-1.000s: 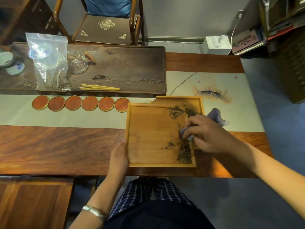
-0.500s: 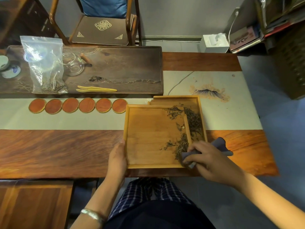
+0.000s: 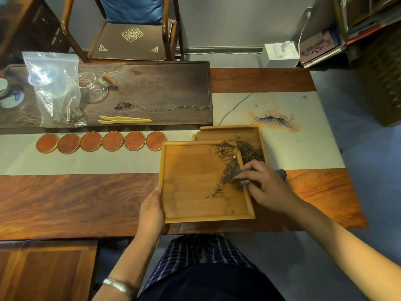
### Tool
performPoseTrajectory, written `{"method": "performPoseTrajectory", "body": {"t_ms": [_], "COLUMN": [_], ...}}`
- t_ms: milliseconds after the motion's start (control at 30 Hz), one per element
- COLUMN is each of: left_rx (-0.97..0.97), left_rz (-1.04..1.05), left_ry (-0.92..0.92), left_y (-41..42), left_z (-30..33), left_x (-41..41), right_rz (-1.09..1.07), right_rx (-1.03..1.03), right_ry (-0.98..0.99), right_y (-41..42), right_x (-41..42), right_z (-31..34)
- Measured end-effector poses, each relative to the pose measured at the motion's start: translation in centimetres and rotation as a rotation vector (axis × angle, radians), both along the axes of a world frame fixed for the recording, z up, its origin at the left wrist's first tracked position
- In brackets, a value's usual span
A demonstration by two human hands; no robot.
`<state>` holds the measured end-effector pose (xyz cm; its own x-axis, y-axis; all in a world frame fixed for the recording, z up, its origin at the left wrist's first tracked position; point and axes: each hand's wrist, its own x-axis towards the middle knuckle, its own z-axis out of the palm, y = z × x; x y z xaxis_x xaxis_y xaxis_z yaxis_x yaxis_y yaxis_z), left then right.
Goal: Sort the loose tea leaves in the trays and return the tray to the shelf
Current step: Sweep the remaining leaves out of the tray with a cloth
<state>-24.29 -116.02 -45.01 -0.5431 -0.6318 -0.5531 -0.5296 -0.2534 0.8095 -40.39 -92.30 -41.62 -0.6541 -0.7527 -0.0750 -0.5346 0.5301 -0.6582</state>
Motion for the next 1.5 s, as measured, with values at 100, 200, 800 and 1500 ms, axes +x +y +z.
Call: {"method": "performPoseTrajectory", "body": {"t_ms": [100,200,800,1500], "left_rx": [0.015,0.018,-0.088,-0.088], "left_rz": [0.017,0.017,-0.06,-0.091], "left_ry": [-0.007,0.012,0.079,0.023], "left_y": [-0.3,-0.3,0.2,0.0], "left_z": [-0.2,-0.2,0.5,0.2], "left_x": [-0.2,-0.4,-1.0,-0.4], "right_rz": [0.024,0.142,0.057,0.044], "right_rx": [-0.038,0.009,0.117,0.129], "right_ry": [-0.009,-0.027,0.151,0.154], "right_y": [0.6,1.2,-0.5,-2.5], "right_x": [0.8,2.3,0.6,1.7], "right_z": [1.1,2.0,-0.4,-1.1]}}
